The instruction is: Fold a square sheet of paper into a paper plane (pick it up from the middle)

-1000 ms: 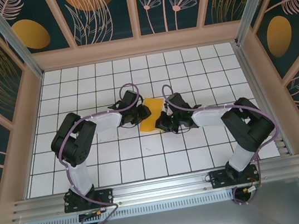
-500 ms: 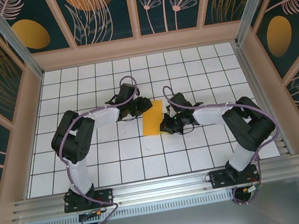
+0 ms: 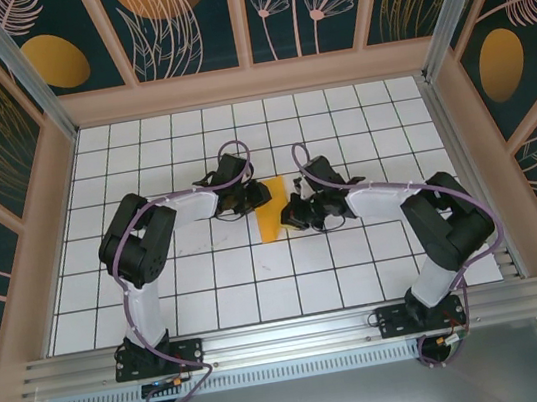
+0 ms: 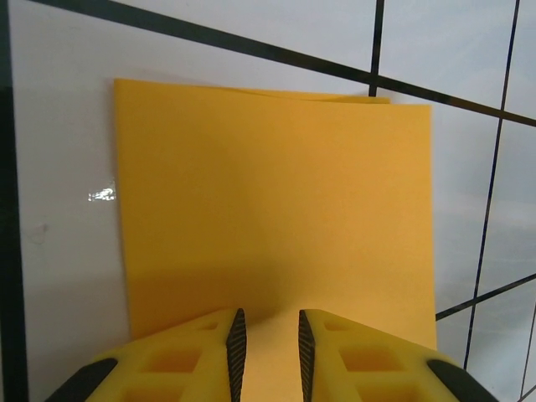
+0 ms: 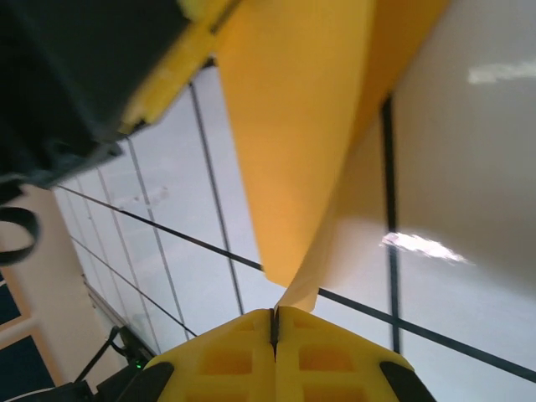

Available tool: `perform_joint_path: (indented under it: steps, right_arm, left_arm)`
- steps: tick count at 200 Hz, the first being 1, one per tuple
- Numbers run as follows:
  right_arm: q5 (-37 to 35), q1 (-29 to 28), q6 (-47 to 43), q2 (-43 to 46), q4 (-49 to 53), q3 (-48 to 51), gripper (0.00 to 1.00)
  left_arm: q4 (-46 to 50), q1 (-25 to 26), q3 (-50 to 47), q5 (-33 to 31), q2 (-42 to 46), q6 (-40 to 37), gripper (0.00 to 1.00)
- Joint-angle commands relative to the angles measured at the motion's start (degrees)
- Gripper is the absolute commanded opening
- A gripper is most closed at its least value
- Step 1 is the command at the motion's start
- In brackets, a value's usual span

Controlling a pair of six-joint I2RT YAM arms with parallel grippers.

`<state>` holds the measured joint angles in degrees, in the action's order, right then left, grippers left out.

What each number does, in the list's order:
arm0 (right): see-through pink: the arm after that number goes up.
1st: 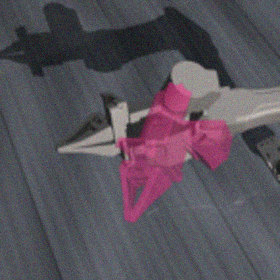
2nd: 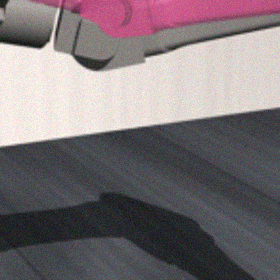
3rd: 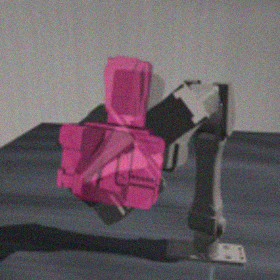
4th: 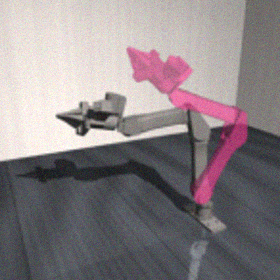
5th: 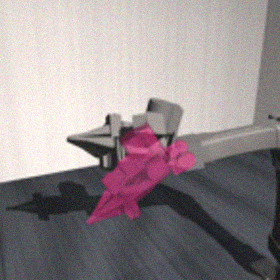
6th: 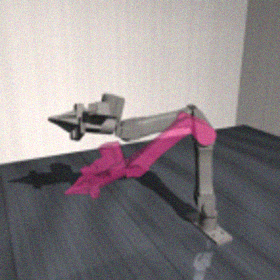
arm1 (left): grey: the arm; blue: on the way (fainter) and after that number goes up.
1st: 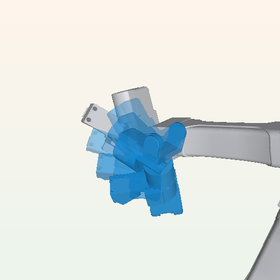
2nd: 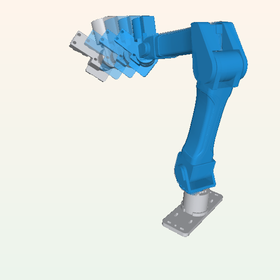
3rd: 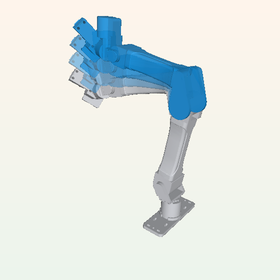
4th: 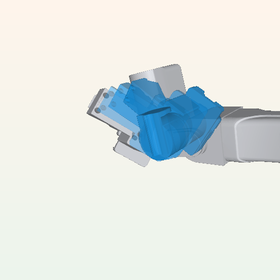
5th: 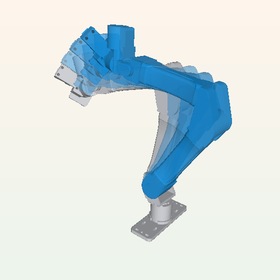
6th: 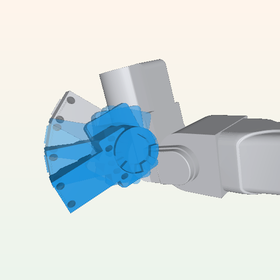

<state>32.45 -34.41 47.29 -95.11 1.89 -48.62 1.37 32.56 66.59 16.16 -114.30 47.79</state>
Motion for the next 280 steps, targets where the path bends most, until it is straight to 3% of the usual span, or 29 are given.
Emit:
perform_joint_path:
  steps: [1,194,231,280]
  right_arm:
    - [1.69,0.40,0.88,-1.96,-2.77,-2.87,0.00]
    - [-0.97,0.75,-0.39,-11.48,-5.28,-8.52,0.00]
    - [-1.28,0.68,-0.87,-11.76,-4.74,-8.48,0.00]
    - [-1.22,0.71,-1.21,-11.78,-5.16,-8.42,0.00]
  left_arm:
    - [2.92,-0.06,0.82,-0.90,-1.18,-1.63,0.28]
    - [1.76,-0.12,1.38,0.54,1.29,-0.72,0.27]
    - [-0.20,-1.11,2.16,-1.41,5.06,0.52,0.32]
    - [1.12,-2.24,2.10,-3.14,2.80,-0.14,0.29]
